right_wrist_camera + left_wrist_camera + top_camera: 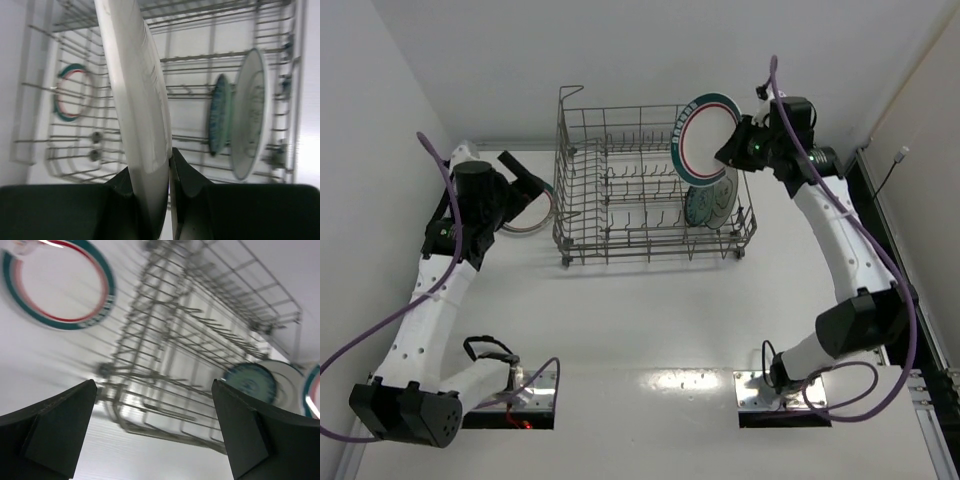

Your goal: Load the plates into the dish rack

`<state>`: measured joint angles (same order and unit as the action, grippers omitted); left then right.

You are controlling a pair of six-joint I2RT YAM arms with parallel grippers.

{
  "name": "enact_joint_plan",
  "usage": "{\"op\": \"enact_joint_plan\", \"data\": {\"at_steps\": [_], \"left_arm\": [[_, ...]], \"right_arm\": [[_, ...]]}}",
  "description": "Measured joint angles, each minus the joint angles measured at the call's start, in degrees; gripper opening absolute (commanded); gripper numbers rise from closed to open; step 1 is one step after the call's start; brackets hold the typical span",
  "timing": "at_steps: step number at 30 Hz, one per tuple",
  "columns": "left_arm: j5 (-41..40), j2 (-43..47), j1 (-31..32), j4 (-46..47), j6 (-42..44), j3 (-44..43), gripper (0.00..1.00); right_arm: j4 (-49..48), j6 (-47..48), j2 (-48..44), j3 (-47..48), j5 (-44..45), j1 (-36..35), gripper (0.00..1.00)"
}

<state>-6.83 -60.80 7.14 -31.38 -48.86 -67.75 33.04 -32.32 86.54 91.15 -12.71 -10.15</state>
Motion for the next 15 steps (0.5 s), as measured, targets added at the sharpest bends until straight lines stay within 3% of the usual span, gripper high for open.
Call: {"op": "enact_joint_plan", "data": {"at_steps": [9, 15], "left_arm": [[-0.5, 0.0, -13.9, -3.1, 7.5, 5.8, 1.0], [4.3, -1.1, -20.5, -3.1, 10.1, 11.0, 1.0]], "right_arm": [[11.1, 10.4, 13.1, 7.1, 16.7, -4.2, 0.0], [12.6, 11.9, 16.5, 7.2, 20.0, -6.0, 0.0]]}}
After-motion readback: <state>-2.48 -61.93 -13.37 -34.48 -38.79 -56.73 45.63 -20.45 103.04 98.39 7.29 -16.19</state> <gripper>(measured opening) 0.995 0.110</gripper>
